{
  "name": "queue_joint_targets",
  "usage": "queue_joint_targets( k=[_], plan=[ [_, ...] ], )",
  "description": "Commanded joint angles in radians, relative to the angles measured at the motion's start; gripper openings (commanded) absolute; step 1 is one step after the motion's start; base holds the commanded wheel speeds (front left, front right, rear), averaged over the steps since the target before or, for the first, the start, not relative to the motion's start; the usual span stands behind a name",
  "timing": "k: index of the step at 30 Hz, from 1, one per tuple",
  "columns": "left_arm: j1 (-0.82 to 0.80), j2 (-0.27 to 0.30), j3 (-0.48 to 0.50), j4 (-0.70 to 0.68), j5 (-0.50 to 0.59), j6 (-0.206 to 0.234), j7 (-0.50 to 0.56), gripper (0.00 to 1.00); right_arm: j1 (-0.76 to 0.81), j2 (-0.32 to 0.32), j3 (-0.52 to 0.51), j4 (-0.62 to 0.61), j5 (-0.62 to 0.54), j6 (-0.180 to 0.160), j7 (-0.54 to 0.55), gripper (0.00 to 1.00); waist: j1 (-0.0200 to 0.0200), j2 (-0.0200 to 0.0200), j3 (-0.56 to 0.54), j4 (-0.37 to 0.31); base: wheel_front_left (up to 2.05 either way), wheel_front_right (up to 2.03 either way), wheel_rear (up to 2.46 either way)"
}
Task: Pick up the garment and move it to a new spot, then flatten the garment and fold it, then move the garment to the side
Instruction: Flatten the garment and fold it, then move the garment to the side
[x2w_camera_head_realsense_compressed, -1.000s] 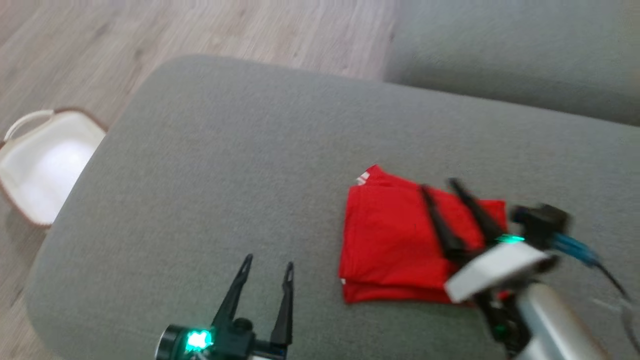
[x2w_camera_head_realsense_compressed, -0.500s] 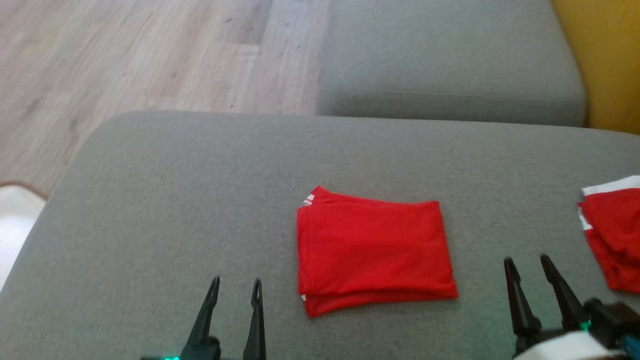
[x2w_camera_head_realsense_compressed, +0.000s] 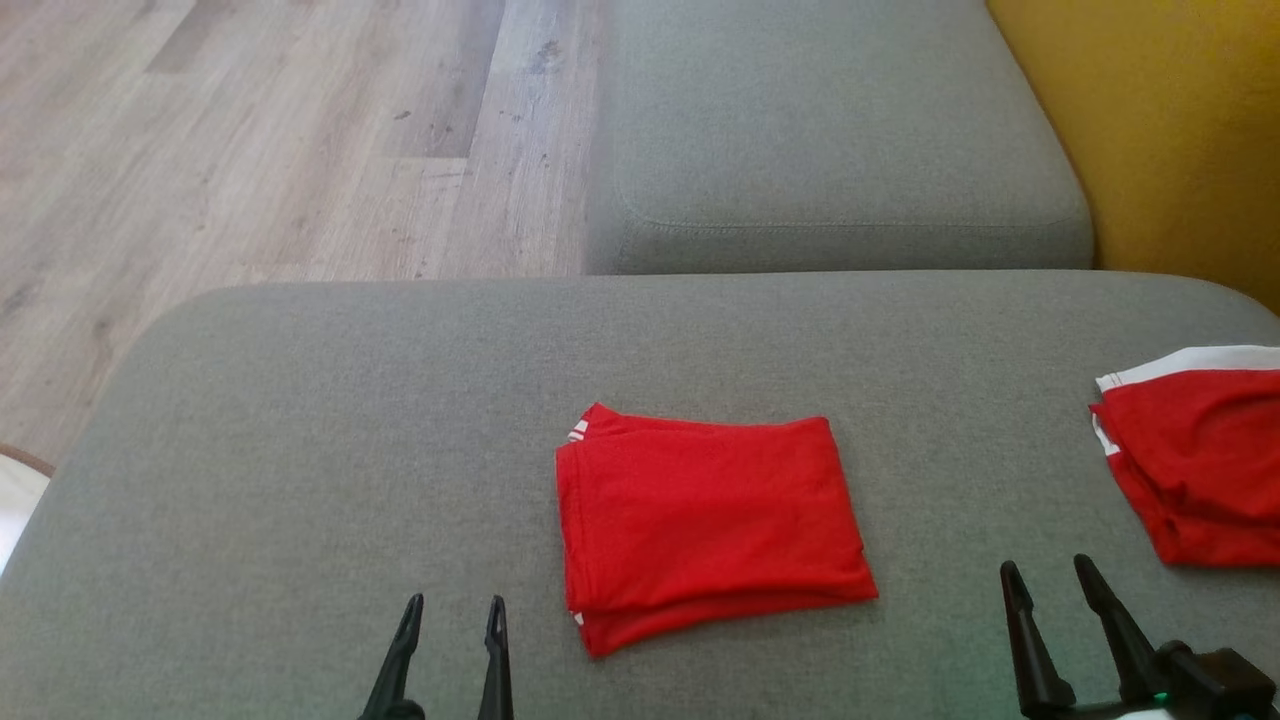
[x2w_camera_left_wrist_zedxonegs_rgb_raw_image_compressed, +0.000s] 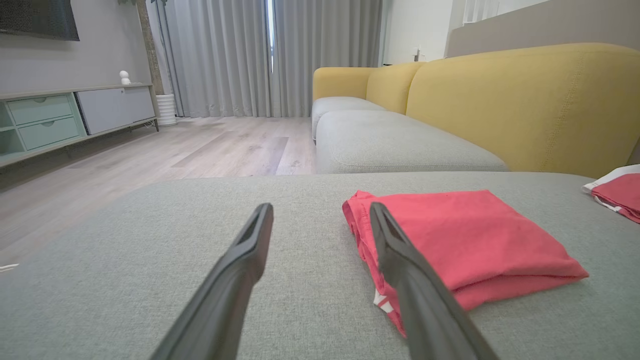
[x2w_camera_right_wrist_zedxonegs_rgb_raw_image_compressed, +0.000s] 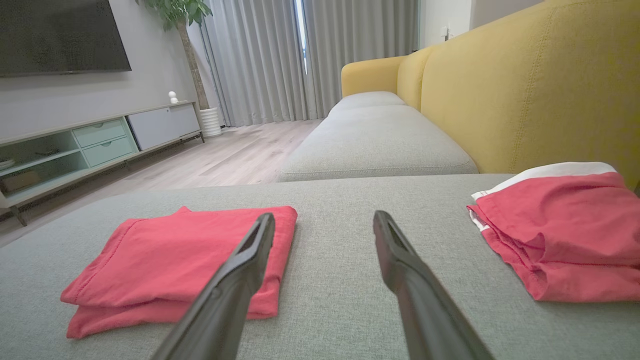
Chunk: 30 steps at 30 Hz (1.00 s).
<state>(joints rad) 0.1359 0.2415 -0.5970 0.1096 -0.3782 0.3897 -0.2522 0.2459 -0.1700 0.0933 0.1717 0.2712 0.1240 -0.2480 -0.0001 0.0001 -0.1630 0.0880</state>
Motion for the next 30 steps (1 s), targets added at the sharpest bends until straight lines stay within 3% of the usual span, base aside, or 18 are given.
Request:
queue_joint_targets(
  k=[1,18,23,30],
  plan=[
    [-0.028,-0.007,0.044,-0.024,0.01,-0.005,-0.01,1.0,-0.027,-0.017,0.02,-0.036,-0.007,0.007,-0.014,1.0,0.0001,-0.0001,-0.003,-0.001,0.0,0.0,0.0],
    [-0.026,-0.024,0.058,-0.007,0.039,-0.026,-0.01,1.0,-0.032,-0.009,0.03,-0.009,0.003,0.007,-0.014,1.0,0.0001,-0.0001,0.021,0.003,0.0,0.0,0.0],
    [-0.037,-0.031,0.055,-0.004,0.049,-0.029,-0.01,1.0,-0.111,-0.017,0.079,0.076,0.048,0.007,-0.008,1.0,0.0001,-0.0001,0.073,0.01,0.0,0.0,0.0],
    [-0.055,-0.042,0.041,0.01,0.058,-0.037,-0.01,1.0,-0.271,0.026,0.107,0.238,0.209,0.007,0.127,1.0,0.0001,-0.0001,0.123,0.015,0.0,0.0,0.0]
  ],
)
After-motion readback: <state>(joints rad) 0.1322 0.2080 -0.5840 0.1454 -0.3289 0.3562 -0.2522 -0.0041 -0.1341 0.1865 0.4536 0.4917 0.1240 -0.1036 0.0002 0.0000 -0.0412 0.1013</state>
